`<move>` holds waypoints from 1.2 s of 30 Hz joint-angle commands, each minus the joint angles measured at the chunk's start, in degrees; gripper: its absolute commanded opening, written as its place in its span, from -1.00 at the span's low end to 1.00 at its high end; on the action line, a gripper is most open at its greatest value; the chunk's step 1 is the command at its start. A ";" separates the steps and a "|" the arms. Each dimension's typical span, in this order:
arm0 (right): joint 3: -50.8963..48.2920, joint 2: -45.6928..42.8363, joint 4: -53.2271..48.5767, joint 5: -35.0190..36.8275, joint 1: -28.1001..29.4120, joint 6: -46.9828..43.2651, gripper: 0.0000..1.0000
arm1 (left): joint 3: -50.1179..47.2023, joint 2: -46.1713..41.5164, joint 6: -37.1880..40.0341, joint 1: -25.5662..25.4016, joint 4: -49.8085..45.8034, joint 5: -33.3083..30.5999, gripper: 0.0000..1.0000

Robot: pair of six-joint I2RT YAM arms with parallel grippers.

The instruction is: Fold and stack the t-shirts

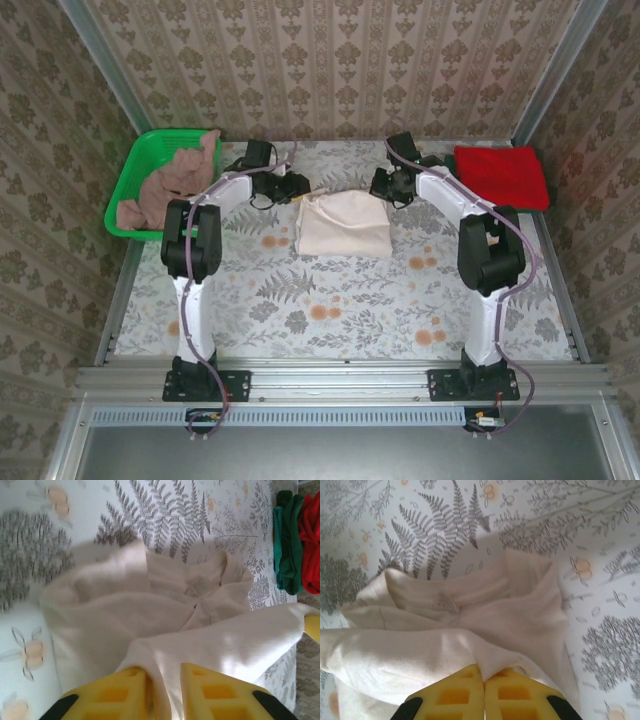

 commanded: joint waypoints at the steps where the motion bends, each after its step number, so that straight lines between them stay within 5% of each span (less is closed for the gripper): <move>1: 4.36 2.91 -0.58 -1.22 -1.10 -1.16 -0.67 | 2.39 0.82 2.29 0.83 -2.94 1.32 -0.22; 3: 6.78 3.68 -2.47 -0.33 -1.46 -1.84 -0.60 | 2.40 -0.32 2.56 1.51 -3.12 0.75 -0.13; 6: 8.10 1.94 -5.38 4.27 -1.46 -3.28 -0.11 | 0.87 -4.26 3.59 2.64 -3.12 -1.40 0.07; 10: -0.83 -5.80 -1.80 9.49 0.26 -4.34 0.04 | -5.36 -12.15 7.45 1.33 -0.99 -7.36 0.09; 17: -8.62 -2.30 9.32 1.59 2.64 -0.30 -0.09 | -2.14 -5.04 8.54 -7.44 1.07 -4.13 -0.09; 23: -3.08 5.80 7.95 2.02 0.65 0.37 -0.23 | 9.08 7.52 7.48 -6.95 -0.39 -3.98 -0.19; 28: -1.97 8.01 6.15 2.15 -1.64 -1.06 0.11 | 12.99 12.15 10.73 -3.76 -2.59 -6.56 -0.20; 36: -4.46 2.51 7.35 2.66 -0.53 -2.01 0.14 | 14.09 7.22 13.50 -4.18 -5.54 -8.86 -0.08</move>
